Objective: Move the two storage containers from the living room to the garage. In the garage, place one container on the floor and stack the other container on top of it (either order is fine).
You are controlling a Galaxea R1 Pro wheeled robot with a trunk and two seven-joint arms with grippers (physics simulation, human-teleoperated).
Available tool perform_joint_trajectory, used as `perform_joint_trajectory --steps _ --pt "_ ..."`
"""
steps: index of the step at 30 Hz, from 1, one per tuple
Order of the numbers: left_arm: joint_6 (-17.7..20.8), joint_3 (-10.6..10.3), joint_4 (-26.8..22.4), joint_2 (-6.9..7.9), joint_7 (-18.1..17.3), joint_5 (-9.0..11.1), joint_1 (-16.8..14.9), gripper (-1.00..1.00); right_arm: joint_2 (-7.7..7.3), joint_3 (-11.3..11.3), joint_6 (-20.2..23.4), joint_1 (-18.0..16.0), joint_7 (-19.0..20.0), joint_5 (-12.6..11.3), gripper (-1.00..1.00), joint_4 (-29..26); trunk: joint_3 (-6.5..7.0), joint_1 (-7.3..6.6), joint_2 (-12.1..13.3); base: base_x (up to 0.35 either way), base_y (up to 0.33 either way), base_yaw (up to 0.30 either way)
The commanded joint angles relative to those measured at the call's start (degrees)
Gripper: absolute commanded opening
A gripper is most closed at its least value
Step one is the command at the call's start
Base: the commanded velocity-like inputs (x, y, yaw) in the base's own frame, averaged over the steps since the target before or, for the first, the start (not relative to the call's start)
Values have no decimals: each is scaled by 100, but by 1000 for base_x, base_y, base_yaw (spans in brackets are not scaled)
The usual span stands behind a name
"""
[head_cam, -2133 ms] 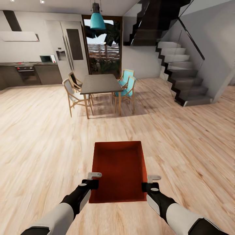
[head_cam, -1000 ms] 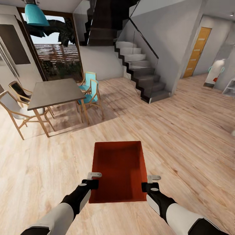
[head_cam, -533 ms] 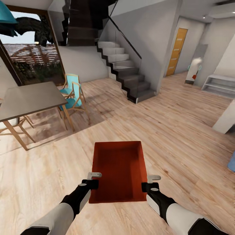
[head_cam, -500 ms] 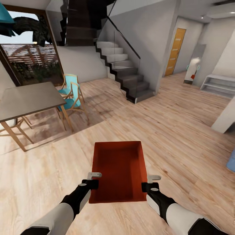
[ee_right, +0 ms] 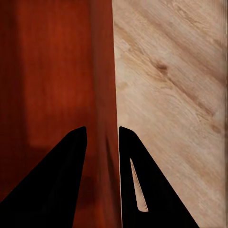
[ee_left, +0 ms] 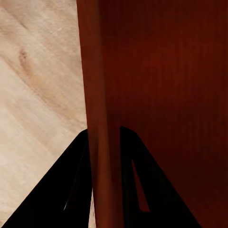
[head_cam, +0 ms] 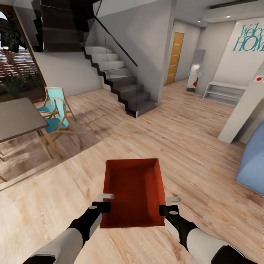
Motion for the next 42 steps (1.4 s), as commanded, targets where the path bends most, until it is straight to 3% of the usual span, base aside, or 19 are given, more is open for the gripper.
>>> perform_joint_trajectory --steps 1,36,42 --pt "37 -101 -8 -5 45 -21 4 -100 0 5 -18 -9 -76 -13 -100 9 -6 4 -5 323 0 -282" --pt "37 -104 -8 -6 45 -21 4 -100 -2 5 -16 -9 -76 -13 -100 9 -6 4 -5 323 0 -282" --pt "37 -104 -8 -6 45 -21 4 -100 -3 5 -16 -9 -76 -13 -100 9 -6 4 -5 323 0 -61"
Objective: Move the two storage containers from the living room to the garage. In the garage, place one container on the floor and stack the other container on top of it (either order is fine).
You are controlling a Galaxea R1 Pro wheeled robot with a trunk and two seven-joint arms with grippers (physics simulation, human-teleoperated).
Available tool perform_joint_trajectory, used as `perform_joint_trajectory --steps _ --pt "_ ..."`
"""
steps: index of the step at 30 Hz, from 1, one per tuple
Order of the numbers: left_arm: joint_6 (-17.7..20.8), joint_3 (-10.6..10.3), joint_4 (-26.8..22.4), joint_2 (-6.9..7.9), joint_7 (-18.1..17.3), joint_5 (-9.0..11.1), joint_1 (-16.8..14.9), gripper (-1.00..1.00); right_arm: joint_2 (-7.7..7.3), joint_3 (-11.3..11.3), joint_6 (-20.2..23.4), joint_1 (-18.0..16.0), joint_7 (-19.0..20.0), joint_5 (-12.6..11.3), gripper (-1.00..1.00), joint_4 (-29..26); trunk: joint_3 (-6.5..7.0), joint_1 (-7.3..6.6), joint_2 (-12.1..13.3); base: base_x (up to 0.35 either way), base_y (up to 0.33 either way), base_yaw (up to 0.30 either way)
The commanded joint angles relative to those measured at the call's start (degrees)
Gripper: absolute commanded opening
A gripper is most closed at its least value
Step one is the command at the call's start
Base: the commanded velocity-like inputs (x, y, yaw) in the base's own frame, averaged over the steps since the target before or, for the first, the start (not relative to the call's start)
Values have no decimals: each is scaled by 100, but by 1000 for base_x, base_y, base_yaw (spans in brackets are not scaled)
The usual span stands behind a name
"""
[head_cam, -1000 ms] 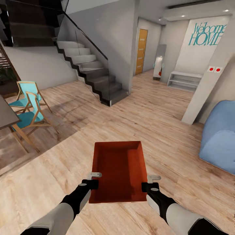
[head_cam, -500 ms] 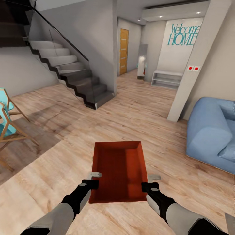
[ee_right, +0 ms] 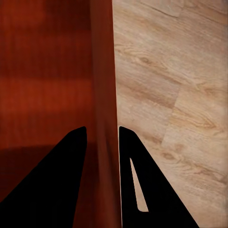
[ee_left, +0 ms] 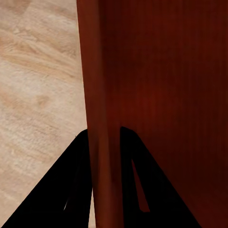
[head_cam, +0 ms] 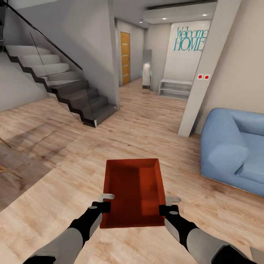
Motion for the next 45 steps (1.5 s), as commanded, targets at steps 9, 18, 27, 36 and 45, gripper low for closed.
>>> perform_joint_trajectory --steps 9,18,27,36,45 --pt "35 -106 -6 -5 45 -19 2 -100 0 8 -16 -8 -87 -17 -100 7 -6 4 -5 323 0 -1" --pt "35 -104 -6 -5 45 -18 2 -100 0 8 -21 -8 -87 -17 -100 7 -6 4 -5 323 0 0" --pt "35 -105 -6 -5 45 -19 2 -100 -1 0 -25 -8 -87 -17 -100 7 -6 4 -5 323 0 -142" --pt "35 -105 -6 -5 45 -19 2 -100 -1 7 -25 -8 -87 -17 -100 7 -6 4 -5 323 0 -158" --pt "35 -106 -6 -9 45 -19 2 -100 -1 8 -25 -8 -87 -17 -100 7 -6 4 -5 323 0 -4"
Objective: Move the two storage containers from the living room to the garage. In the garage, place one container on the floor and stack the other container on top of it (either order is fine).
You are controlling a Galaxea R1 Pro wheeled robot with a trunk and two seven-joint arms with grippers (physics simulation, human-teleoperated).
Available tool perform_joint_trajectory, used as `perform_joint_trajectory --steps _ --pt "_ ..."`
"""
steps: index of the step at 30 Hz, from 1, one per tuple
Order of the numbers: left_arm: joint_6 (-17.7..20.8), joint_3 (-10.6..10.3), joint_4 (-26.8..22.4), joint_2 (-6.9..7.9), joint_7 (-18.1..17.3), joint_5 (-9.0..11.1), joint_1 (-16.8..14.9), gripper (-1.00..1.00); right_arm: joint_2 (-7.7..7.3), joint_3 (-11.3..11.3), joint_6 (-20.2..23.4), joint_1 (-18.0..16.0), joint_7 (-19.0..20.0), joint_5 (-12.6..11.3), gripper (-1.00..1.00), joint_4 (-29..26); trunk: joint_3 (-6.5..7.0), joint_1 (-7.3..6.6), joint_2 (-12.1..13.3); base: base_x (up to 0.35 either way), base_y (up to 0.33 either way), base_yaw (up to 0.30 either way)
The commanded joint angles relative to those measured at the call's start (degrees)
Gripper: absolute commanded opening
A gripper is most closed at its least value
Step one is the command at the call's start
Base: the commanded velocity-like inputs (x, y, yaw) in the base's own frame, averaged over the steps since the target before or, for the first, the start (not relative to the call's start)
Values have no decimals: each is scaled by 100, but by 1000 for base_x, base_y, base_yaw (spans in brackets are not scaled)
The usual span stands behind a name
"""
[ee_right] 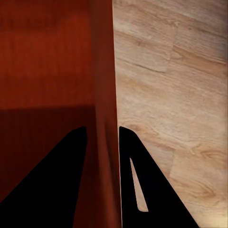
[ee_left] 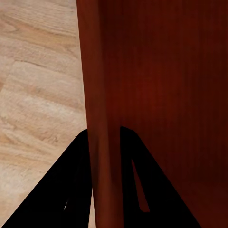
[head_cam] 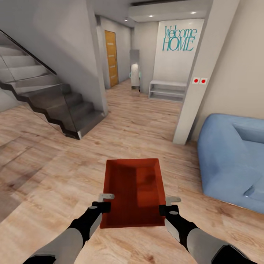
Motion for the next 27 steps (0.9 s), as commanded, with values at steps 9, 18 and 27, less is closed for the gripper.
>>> perform_joint_trajectory --steps 9,18,27 --pt "35 -109 -3 -6 44 -7 2 -100 0 1 -17 -8 -86 -4 -100 5 -6 4 -5 323 0 0" --pt "35 -110 -3 -3 44 -7 2 -100 0 1 -17 -8 -86 -4 -100 5 -6 4 -5 323 0 0" --pt "35 -111 -3 -5 44 -7 2 -100 0 1 -17 -8 -86 -4 -100 5 -6 4 -5 323 0 0"
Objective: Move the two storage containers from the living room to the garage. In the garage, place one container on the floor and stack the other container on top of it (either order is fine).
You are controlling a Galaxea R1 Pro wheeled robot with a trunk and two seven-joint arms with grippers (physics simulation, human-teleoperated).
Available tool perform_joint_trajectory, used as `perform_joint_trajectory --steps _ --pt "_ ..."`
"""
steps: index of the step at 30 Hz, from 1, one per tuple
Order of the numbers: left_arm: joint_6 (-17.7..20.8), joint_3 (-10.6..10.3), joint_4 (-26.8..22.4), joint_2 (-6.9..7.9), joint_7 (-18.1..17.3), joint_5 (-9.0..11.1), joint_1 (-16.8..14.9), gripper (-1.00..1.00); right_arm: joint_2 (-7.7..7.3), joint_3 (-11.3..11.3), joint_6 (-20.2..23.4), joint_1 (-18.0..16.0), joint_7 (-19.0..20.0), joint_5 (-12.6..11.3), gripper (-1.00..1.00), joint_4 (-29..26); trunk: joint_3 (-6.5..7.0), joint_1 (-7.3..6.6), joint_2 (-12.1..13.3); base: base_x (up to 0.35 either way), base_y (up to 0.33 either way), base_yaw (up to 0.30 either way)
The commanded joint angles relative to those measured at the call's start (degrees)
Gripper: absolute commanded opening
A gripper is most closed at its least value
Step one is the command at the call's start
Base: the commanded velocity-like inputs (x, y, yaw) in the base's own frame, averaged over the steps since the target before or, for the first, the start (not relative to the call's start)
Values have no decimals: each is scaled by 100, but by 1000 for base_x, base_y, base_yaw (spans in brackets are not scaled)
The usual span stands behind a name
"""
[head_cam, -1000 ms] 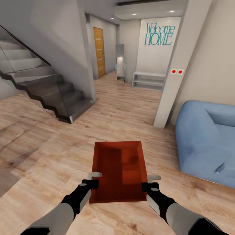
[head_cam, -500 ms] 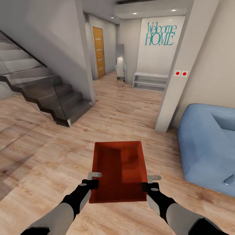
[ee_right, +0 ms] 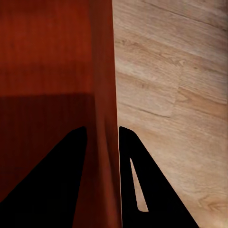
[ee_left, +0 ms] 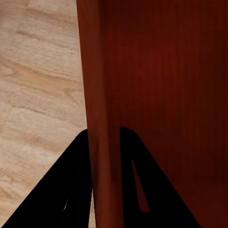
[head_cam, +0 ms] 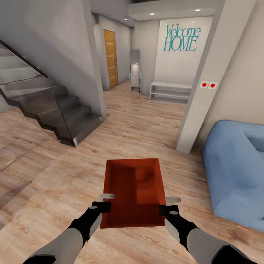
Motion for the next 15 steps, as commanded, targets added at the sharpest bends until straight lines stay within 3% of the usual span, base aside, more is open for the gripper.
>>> perform_joint_trajectory --steps 1,15 --pt "35 -111 -3 -6 44 -7 2 -100 0 1 -17 -8 -86 -4 -100 5 -6 4 -5 323 0 0" --pt "35 -110 -3 -10 44 -7 2 -100 0 1 -17 -8 -86 -4 -100 5 -6 4 -5 323 0 0"
